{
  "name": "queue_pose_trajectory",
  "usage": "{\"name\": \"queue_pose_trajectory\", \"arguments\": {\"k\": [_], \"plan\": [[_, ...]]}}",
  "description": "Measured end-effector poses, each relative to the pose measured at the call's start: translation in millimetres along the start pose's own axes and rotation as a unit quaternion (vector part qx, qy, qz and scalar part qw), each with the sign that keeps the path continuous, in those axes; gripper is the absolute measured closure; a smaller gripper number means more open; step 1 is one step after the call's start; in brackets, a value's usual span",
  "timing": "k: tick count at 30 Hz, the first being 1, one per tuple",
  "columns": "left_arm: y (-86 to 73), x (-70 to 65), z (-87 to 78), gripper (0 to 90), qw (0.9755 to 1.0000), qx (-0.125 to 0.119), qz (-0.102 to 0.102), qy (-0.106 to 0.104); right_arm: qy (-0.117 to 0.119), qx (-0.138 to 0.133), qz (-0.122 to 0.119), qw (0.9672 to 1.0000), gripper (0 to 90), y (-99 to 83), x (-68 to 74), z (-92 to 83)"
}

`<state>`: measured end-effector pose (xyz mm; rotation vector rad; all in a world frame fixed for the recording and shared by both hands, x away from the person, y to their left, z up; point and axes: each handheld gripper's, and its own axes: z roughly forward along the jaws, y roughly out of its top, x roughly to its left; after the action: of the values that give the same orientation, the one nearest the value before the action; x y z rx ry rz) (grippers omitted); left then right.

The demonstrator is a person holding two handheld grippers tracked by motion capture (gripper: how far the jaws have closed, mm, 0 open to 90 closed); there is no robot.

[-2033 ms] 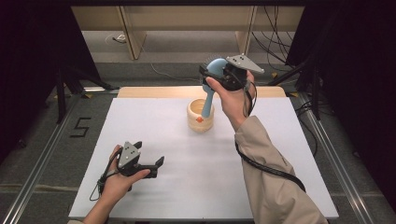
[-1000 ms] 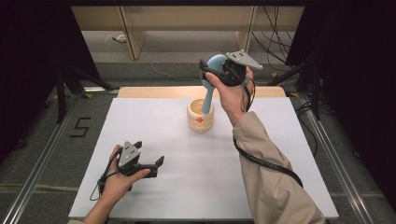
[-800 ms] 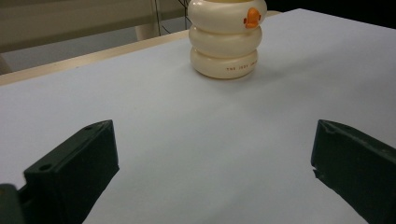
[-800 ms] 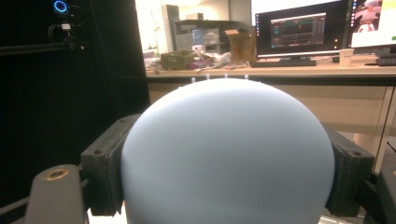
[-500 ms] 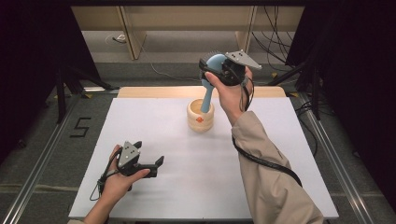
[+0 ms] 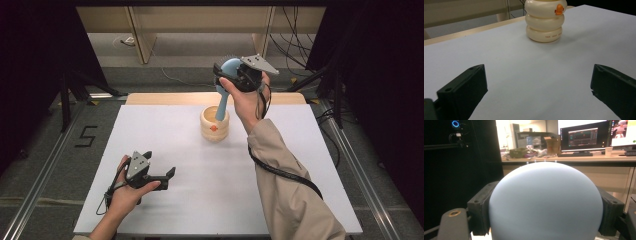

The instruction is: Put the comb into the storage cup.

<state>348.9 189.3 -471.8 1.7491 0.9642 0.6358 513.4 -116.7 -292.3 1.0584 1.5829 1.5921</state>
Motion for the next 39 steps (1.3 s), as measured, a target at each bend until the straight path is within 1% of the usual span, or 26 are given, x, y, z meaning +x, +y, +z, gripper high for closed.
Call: {"name": "queue_pose_trajectory", "arguments": {"k": [12, 17, 23, 39], "plan": [[-0.1, 0.1, 0.1, 0.3, 1.0000, 0.000, 0.000, 0.000, 0.002, -0.003, -0.006, 1.0000, 20.3, -1.3, 0.5, 1.9], [-0.2, 0.0, 0.2, 0.2, 1.0000, 0.000, 0.000, 0.000, 0.002, -0.004, -0.005, 1.0000, 20.3, -2.4, 0.6, 2.8], [-0.3, 0.1, 0.3, 0.2, 1.0000, 0.000, 0.000, 0.000, 0.002, -0.005, -0.010, 0.9999, 20.3, -3.1, 1.1, 4.0], [-0.2, 0.1, 0.4, 0.3, 1.0000, 0.000, 0.000, 0.000, 0.001, -0.007, -0.011, 0.9999, 20.3, -5.8, 1.0, 6.6]]}}
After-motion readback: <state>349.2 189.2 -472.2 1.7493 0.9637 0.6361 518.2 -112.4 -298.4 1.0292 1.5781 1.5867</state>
